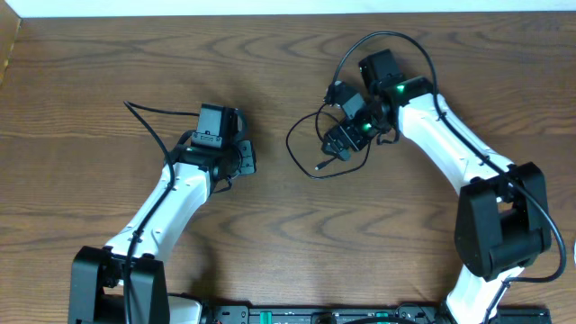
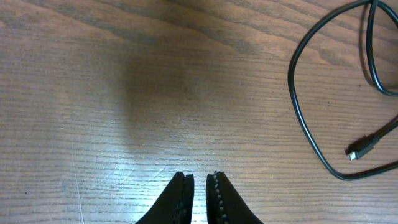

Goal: Untangle cables

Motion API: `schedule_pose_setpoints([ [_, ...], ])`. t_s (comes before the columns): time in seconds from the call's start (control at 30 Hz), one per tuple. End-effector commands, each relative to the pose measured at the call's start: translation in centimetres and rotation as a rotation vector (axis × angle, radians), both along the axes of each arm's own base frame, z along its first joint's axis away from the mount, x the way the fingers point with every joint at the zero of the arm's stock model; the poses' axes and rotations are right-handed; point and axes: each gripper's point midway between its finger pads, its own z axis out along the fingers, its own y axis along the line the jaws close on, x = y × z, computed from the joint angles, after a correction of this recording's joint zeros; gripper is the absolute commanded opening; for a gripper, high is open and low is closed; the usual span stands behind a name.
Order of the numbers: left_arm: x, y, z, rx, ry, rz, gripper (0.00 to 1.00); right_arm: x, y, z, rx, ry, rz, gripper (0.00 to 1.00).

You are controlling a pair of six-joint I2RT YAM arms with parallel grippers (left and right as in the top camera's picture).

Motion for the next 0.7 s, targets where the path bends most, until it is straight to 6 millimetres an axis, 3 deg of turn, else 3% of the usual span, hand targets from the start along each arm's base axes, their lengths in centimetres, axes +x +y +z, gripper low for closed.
schedule_pose_setpoints([
  [0.0,0.0,0.3,0.3,-0.001,-0.004,0.030,0.13,-0.9,1.4,-2.2,0.021,0.047,0.062,0.99],
  [0.27,0.0,0.3,0.3,-0.001,-0.004,0.030,0.14,-0.8,2.3,-5.8,0.022,0.093,0.074,0.99],
  [0.67,-0.2,0.0,0.3,-0.017,0.006,0.022,0.13,-2.3,3.9,-7.9,0.081,0.173,0.119,0.99],
])
